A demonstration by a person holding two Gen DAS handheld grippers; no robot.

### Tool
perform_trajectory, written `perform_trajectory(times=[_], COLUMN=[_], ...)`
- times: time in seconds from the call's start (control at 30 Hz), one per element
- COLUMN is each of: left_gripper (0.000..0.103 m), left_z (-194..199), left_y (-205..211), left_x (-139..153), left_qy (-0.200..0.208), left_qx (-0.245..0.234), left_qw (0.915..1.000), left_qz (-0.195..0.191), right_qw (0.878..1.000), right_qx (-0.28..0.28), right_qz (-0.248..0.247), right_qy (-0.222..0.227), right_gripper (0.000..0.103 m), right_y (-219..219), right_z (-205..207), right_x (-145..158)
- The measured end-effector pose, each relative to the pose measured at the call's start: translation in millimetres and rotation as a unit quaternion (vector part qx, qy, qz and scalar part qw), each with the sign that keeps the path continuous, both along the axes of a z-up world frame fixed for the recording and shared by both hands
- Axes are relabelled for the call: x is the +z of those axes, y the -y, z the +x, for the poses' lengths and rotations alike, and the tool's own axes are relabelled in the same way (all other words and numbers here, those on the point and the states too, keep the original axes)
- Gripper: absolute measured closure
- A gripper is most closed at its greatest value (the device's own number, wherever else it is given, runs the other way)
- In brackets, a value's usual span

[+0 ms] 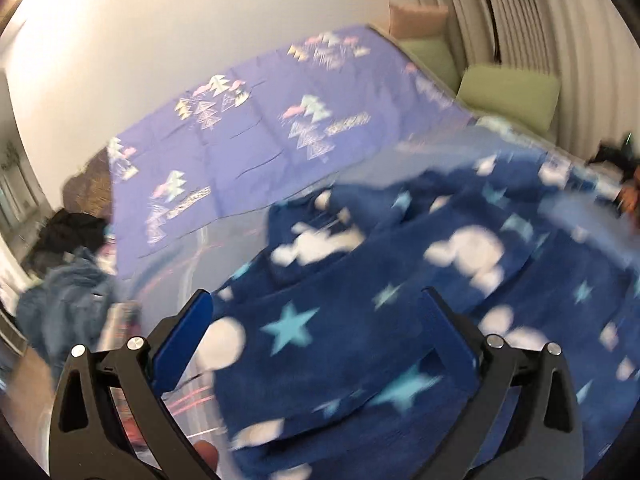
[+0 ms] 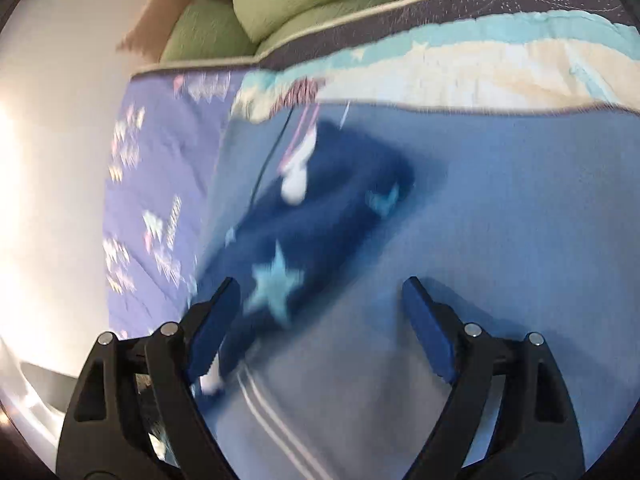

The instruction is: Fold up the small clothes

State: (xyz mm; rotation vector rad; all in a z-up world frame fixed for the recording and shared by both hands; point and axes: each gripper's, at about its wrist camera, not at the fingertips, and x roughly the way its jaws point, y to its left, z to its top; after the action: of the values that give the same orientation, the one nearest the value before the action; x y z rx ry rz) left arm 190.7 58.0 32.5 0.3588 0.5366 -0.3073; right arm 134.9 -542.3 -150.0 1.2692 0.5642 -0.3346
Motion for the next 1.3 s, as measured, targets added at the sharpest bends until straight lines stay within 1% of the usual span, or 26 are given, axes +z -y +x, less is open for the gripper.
perform_trajectory(times=[0.03,0.07,0.13,0.23,0.3,0.33,0.37,0.4,0.43,0.47,0.5,0.57,0.67,0.73,0.77,0.83,0.9,0.97,1.0,1.07,1.1,1.13,1.2,1.23,1.27,1.3], left_gripper=[0.001,0.001,0.001,0.001,0.001,0.001,0.001,0.001,0.001,0.001,0.001,0.001,0.001,0.001,0.001,0.001,0.001,0.001,0.001,0.001,0.001,0.001,0.001,0.001,0.001,0.001], left_z=[7.0,13.2,22.9,52.1,59.2,62.2,64.9,66.2,66.3,65.9,65.8,64.6,63.2,63.2,62.9,62.8,64.3,65.7,66.5,67.9,68.4,69.1,69.2,69.3,69.9,70.8], left_y=[3.6,7.3,13.8,14.1,10.4,9.3,7.9,5.9,3.1,1.2,-1.1,-5.8,-17.2,-26.5,-32.5,-43.8,-51.6,-58.2,-62.1,-69.3,-72.7,-76.1,-78.5,-78.8,-78.3,-77.5], left_x=[-1.8,-5.2,-16.9,-41.9,-51.7,-56.0,-60.6,-64.5,-67.7,-69.0,-71.3,-73.3,-71.0,-69.0,-67.8,-66.6,-64.5,-61.7,-60.3,-58.4,-58.1,-57.5,-57.3,-57.0,-56.8,-57.3], left_qy=[-0.007,-0.013,-0.027,-0.069,-0.080,-0.085,-0.090,-0.096,-0.100,-0.103,-0.106,-0.108,-0.109,-0.108,-0.108,-0.108,-0.111,-0.109,-0.108,-0.107,-0.109,-0.114,-0.124,-0.128,-0.136,-0.145], left_qx=[0.002,0.009,0.029,0.059,0.066,0.068,0.068,0.067,0.066,0.065,0.065,0.065,0.072,0.080,0.084,0.090,0.088,0.085,0.084,0.080,0.077,0.067,0.045,0.036,0.020,0.011], left_qw=[0.9997,0.9992,0.9980,0.9936,0.9918,0.9913,0.9907,0.9900,0.9890,0.9883,0.9874,0.9860,0.9822,0.9788,0.9766,0.9721,0.9684,0.9658,0.9642,0.9606,0.9583,0.9550,0.9493,0.9468,0.9423,0.9384], left_qz=[-0.023,-0.036,-0.049,-0.068,-0.074,-0.075,-0.076,-0.079,-0.086,-0.092,-0.098,-0.109,-0.135,-0.154,-0.166,-0.188,-0.205,-0.219,-0.228,-0.243,-0.253,-0.266,-0.285,-0.293,-0.305,-0.313], right_qw=[1.000,1.000,0.999,0.998,0.996,0.994,0.993,0.993,0.994,0.997,0.999,1.000,0.997,0.990,0.984,0.970,0.945,0.920,0.905,0.871,0.851,0.839,0.804,0.794,0.780,0.773], right_qx=[0.000,-0.002,-0.016,-0.025,-0.020,-0.018,-0.017,-0.016,-0.014,-0.013,-0.019,-0.017,0.027,0.068,0.097,0.147,0.217,0.269,0.297,0.352,0.384,0.401,0.453,0.468,0.491,0.501], right_qz=[-0.007,-0.016,-0.023,-0.051,-0.073,-0.087,-0.092,-0.089,-0.079,-0.052,-0.029,-0.021,-0.071,-0.107,-0.129,-0.159,-0.198,-0.235,-0.257,-0.298,-0.318,-0.327,-0.354,-0.360,-0.366,-0.369], right_qy=[-0.005,-0.015,-0.027,-0.040,-0.056,-0.069,-0.076,-0.078,-0.073,-0.056,-0.040,-0.011,0.026,0.057,0.077,0.110,0.141,0.158,0.164,0.170,0.168,0.166,0.153,0.145,0.129,0.120], right_gripper=[0.015,0.015,0.014,0.014,0.022,0.036,0.056,0.067,0.084,0.089,0.089,0.090,0.090,0.090,0.090,0.090,0.091,0.091,0.091,0.091,0.091,0.091,0.091,0.091,0.091,0.091], right_y=[4.1,7.7,7.7,9.2,8.7,7.6,7.2,8.4,9.1,10.6,10.0,2.8,-29.5,-61.1,-85.4,-130.6,-196.8,-248.8,-277.3,-333.3,-362.9,-377.7,-420.5,-433.3,-450.2,-456.5], right_z=[5.0,12.0,21.8,34.0,43.0,45.2,46.2,47.5,45.8,44.9,43.5,45.6,62.6,74.9,82.3,93.4,103.2,107.3,107.9,105.8,104.4,103.2,99.7,97.8,96.1,93.9], right_x=[-1.0,-2.5,-4.8,-3.7,-3.2,-2.4,-2.0,-2.7,-3.3,-4.0,-1.4,13.5,63.7,98.1,118.9,148.1,175.2,189.6,193.7,194.3,189.4,185.1,167.3,159.8,145.0,135.5])
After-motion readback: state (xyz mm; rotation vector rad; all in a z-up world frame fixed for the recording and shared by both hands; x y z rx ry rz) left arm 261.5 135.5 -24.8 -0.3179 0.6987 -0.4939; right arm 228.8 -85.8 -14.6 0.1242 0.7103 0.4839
